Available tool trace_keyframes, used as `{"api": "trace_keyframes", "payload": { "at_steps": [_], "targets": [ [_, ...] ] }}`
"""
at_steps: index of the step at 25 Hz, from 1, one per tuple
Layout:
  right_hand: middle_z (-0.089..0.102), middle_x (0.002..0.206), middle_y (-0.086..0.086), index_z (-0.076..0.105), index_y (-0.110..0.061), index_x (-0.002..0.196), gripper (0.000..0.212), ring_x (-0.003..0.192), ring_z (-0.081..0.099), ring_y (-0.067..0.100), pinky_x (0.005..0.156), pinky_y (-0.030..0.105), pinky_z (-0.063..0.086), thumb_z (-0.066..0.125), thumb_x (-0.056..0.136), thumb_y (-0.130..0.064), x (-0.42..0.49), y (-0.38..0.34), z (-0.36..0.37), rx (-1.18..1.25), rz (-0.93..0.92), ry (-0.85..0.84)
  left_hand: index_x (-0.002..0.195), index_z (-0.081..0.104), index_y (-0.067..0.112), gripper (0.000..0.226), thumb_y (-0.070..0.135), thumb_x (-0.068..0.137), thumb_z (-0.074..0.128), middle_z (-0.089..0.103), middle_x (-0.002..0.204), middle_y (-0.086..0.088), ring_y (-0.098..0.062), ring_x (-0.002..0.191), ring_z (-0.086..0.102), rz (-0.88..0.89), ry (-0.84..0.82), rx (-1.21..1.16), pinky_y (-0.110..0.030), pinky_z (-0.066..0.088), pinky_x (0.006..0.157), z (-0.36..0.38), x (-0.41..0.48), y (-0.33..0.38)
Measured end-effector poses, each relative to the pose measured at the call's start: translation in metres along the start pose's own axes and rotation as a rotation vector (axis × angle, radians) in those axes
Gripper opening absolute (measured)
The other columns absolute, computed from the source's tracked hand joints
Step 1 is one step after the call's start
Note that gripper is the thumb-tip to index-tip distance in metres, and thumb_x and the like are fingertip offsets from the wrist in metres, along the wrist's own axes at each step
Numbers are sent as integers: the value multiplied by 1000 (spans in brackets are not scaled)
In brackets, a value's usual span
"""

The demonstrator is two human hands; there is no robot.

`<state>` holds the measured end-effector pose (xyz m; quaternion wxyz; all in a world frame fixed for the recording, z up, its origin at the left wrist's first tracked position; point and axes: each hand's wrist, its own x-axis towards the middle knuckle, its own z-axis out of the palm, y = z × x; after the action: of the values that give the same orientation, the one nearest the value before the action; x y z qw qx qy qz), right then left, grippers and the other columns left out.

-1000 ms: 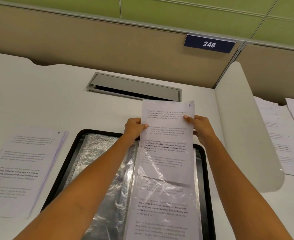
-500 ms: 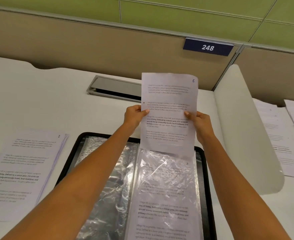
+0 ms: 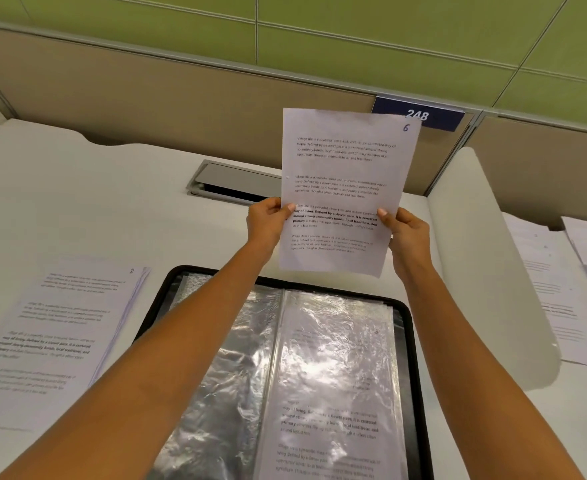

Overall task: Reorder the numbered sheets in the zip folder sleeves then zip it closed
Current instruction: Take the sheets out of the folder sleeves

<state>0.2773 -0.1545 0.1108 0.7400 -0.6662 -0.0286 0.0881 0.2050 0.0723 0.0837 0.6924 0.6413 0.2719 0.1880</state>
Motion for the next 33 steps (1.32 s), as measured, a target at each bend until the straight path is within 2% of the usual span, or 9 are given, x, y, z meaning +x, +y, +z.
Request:
{"api": "trace_keyframes", "payload": {
  "at_steps": [4, 8, 13, 18, 21, 24, 30, 33],
  "targets": [
    [72, 103, 9, 70, -5, 107, 20, 91, 69, 22, 81, 40, 57, 67, 89, -12, -11, -2, 10, 0, 38, 46, 96, 70, 12, 11, 16, 86, 72, 74, 95, -5, -22, 86, 72, -13, 35, -16, -41, 58, 83, -22, -8, 4],
    [71, 103, 11, 68, -10, 92, 4, 85, 68, 21, 65, 29, 55, 68, 88, -10, -32, 2, 31, 23, 117, 40, 95, 70, 12, 11, 18, 85, 72, 74, 93, -5, -18, 79, 71, -56, 79, -19, -32, 59, 74, -54, -21, 3],
    [71, 103, 13, 67, 1, 107, 23, 83, 69, 23, 60, 28, 55, 69, 87, -11, -61, 21, 70, 25, 213, 7, 92, 72, 13, 10, 19, 85, 73, 74, 90, -4, -22, 83, 71, -104, 134, -19, -39, 58, 82, -113, -33, -9],
    [73, 99, 12, 67, -2, 104, 19, 85, 71, 25, 62, 31, 56, 67, 89, -14, -96, 42, 125, -18, 323, -84, 101, 73, 9, 22, 24, 85, 73, 73, 96, -4, -23, 94, 69, -145, 225, 18, -40, 54, 91, -191, -43, -27],
    [73, 96, 15, 66, 2, 105, 18, 83, 71, 27, 63, 31, 57, 66, 89, -8, -120, 57, 165, -21, 385, -146, 103, 72, 8, 23, 22, 84, 74, 72, 98, -5, -23, 99, 66, -156, 285, 27, -36, 51, 95, -242, -51, -36],
    [72, 94, 15, 65, 3, 103, 16, 82, 70, 26, 65, 31, 58, 66, 88, -1, -142, 74, 204, -42, 437, -184, 104, 72, 8, 26, 21, 82, 76, 71, 102, -7, -23, 101, 65, -202, 314, 58, -38, 49, 98, -296, -58, -44],
    [73, 93, 18, 65, 5, 99, 15, 76, 71, 25, 63, 32, 58, 68, 84, 4, -178, 113, 275, -112, 546, -244, 103, 71, 5, 25, 17, 81, 76, 71, 104, -11, -27, 101, 65, -281, 364, 90, -38, 49, 97, -389, -76, -59],
    [73, 90, 16, 66, 5, 99, 17, 77, 71, 28, 69, 38, 60, 70, 83, 1, -193, 131, 302, -177, 573, -262, 100, 71, 6, 20, 17, 84, 74, 71, 101, -11, -26, 95, 65, -276, 397, 161, -34, 51, 88, -423, -86, -63]
  ]
}}
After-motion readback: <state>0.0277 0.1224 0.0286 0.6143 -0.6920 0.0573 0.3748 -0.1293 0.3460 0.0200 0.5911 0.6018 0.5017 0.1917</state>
